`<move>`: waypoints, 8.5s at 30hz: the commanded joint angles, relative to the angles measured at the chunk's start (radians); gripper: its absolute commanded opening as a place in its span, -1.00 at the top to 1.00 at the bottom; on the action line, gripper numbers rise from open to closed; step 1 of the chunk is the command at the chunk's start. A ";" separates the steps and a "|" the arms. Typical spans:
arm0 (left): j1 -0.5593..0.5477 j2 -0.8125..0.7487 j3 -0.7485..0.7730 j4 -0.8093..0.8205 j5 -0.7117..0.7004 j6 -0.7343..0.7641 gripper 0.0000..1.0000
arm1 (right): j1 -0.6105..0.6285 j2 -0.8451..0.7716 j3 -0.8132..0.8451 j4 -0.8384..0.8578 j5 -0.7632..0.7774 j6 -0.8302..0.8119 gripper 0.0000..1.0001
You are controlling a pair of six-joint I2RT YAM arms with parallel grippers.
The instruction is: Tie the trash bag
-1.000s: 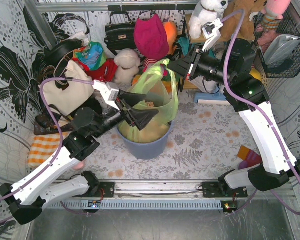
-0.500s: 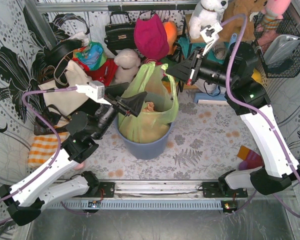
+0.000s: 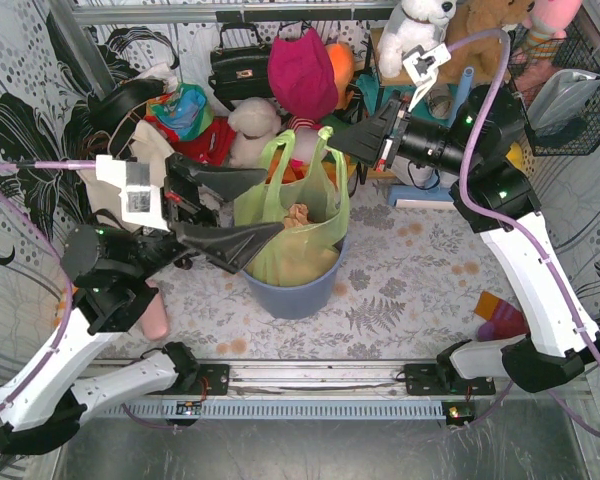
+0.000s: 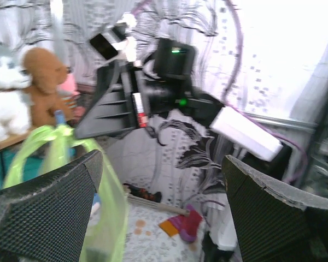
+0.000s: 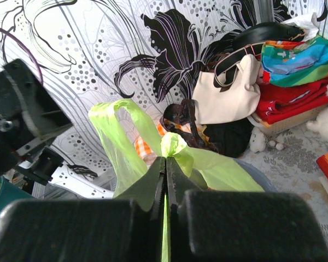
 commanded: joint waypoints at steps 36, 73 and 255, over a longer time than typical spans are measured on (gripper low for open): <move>-0.067 0.189 -0.244 0.424 -0.330 0.180 -0.96 | 0.004 0.020 0.083 0.032 0.015 -0.041 1.00; -0.163 0.244 -0.255 0.660 -0.423 0.420 -0.96 | 0.004 -0.085 -0.089 0.178 -0.165 -0.079 1.00; -0.169 0.116 -0.232 0.406 -0.300 0.500 1.00 | 0.405 -0.233 -0.549 0.273 0.409 -0.064 1.00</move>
